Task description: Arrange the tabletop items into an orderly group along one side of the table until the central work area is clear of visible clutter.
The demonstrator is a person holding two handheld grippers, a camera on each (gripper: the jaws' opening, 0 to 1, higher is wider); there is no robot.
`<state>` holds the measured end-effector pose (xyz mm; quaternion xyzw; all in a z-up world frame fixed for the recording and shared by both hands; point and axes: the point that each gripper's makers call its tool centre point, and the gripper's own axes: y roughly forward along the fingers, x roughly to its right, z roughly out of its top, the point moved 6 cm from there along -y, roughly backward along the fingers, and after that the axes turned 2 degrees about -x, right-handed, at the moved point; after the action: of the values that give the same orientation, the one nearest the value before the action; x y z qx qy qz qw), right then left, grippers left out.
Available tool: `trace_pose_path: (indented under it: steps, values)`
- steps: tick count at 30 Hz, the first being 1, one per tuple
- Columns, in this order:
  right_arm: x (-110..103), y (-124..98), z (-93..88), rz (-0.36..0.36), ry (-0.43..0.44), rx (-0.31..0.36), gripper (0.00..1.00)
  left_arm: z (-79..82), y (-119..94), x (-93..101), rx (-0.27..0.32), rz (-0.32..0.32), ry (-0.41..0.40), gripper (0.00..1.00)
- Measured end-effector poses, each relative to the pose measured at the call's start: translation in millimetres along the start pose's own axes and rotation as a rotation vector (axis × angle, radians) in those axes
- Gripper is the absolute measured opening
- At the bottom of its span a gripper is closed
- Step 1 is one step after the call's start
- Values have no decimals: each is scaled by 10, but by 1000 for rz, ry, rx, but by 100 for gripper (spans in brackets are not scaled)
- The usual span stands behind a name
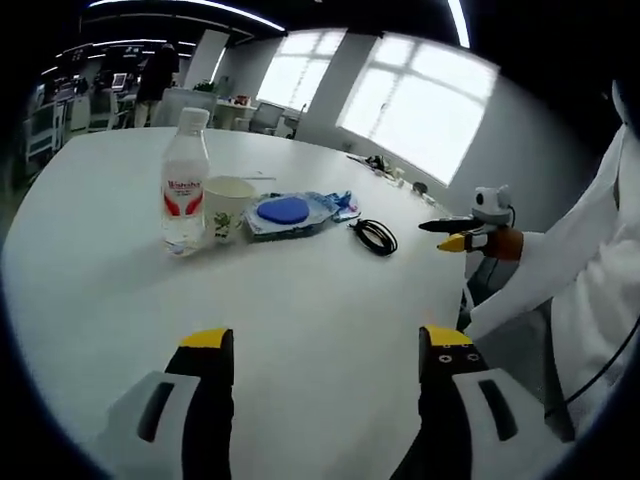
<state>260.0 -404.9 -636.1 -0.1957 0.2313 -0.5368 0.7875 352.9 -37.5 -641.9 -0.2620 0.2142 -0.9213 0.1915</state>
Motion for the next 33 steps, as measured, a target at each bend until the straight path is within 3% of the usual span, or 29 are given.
trace_pose_path:
  steps: [12, 33]
  values:
    - [-52, 10, -39, 3, 4, -6, 73, -75, 41, 65, -14, -13, -14, 77]
    - [-74, 33, 12, 5, 0, -3, 73, -45, 36, 76, -1, -15, -22, 77]
